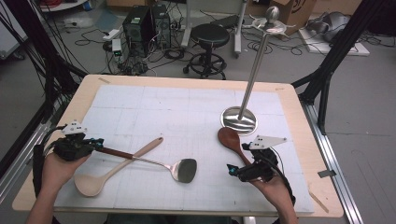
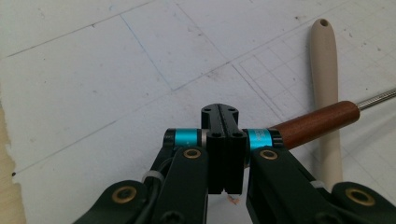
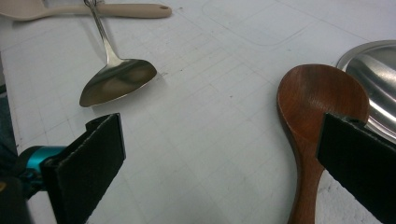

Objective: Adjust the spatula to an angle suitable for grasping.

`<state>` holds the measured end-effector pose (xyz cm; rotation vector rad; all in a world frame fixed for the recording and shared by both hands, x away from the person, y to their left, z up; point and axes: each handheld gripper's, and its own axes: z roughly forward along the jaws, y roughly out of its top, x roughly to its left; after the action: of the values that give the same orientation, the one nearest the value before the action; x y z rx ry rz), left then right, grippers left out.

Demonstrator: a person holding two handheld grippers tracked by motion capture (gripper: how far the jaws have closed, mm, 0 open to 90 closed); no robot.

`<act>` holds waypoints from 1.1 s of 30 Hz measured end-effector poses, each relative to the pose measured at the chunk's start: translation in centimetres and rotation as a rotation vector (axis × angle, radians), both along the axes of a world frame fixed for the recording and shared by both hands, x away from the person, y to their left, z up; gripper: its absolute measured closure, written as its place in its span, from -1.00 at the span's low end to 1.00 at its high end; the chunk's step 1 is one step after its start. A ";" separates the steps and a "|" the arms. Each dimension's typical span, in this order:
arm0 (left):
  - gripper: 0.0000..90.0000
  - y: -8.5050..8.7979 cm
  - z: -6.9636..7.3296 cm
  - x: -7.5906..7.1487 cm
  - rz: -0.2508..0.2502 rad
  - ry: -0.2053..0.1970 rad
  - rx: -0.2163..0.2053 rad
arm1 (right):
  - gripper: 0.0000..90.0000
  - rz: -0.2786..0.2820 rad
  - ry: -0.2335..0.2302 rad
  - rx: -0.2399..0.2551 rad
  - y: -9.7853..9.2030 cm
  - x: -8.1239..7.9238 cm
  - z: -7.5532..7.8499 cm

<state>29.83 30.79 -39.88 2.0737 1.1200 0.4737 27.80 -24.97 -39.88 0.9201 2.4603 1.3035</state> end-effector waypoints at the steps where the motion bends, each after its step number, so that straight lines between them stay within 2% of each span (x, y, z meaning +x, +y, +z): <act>1: 1.00 0.0 -0.1 0.0 -0.002 0.002 0.004 | -0.99 0.000 0.000 0.000 0.0 0.0 0.0; 9: 1.00 0.0 -0.4 0.0 -0.007 0.021 0.003 | -0.99 0.002 -0.001 -0.001 0.0 0.0 0.0; 14: 0.99 0.0 -0.4 0.1 -0.002 0.018 0.005 | -0.99 0.000 -0.003 -0.002 0.0 -0.1 0.1; 26: 1.00 1.4 -0.5 0.1 0.038 0.002 -0.003 | -0.99 0.000 -0.001 -0.004 0.0 -0.2 0.1; 33: 0.99 2.2 -0.5 0.2 0.056 0.008 -0.002 | -0.99 0.000 -0.004 -0.005 0.0 -0.2 0.1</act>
<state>30.07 32.99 -40.42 2.0486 1.1854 0.4917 27.64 -24.97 -39.74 0.9153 2.4597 1.2971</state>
